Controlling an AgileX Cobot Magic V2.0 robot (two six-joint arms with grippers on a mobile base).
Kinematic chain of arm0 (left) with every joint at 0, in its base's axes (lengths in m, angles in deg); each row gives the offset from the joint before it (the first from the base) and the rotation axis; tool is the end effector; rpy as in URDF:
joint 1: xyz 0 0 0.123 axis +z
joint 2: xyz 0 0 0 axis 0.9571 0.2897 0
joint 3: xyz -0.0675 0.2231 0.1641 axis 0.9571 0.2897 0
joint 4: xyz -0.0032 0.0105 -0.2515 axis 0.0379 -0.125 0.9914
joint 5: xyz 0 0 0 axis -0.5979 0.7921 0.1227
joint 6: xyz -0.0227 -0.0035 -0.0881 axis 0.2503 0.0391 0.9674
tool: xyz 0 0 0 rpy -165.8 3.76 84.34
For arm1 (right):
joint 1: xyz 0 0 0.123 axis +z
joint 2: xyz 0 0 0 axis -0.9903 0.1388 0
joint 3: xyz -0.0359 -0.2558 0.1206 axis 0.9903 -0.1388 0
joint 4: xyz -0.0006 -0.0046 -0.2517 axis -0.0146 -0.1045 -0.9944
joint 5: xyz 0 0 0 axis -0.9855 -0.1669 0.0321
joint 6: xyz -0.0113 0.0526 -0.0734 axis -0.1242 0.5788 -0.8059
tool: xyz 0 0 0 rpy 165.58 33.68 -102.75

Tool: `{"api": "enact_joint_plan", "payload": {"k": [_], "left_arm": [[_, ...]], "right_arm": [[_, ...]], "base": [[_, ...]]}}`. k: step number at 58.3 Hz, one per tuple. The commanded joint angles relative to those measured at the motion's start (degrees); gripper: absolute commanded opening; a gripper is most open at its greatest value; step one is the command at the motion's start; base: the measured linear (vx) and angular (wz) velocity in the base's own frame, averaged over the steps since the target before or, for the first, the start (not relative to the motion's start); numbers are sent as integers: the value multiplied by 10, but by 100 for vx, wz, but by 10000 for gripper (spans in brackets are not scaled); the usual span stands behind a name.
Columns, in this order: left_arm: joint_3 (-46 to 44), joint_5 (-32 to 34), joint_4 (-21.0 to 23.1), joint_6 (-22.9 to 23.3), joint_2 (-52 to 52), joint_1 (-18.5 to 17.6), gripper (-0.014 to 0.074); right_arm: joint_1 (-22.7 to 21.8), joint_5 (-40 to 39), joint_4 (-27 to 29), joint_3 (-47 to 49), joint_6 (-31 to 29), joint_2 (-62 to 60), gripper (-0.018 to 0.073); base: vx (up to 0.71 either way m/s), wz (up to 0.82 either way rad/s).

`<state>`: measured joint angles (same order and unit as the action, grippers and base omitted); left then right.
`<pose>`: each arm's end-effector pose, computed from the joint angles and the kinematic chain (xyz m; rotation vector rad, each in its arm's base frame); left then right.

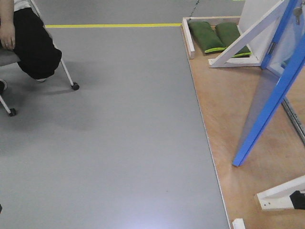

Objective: Move to blue door and open it
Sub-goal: 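Drive the base forward toward the blue door beside the wooden platform, then turn and stop the base next to the blue door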

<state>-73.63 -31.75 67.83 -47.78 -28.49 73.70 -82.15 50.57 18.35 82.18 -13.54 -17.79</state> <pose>0.0542 0.0015 0.1796 0.0429 1.7738 0.0638 0.0566 0.0000 0.1905 0.0652 1.6506 0.0596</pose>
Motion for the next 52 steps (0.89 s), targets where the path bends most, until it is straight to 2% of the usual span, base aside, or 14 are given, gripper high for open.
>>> {"api": "enact_joint_plan", "payload": {"k": [1,52], "left_arm": [[3,49,5,1,-5,2,70],[3,49,5,1,-3,2,70]], "right_arm": [[-1,-48,-2,-11,0,-11,2],[-1,-48,-2,-11,0,-11,2]], "base": [[44,2],[38,-2]]}}
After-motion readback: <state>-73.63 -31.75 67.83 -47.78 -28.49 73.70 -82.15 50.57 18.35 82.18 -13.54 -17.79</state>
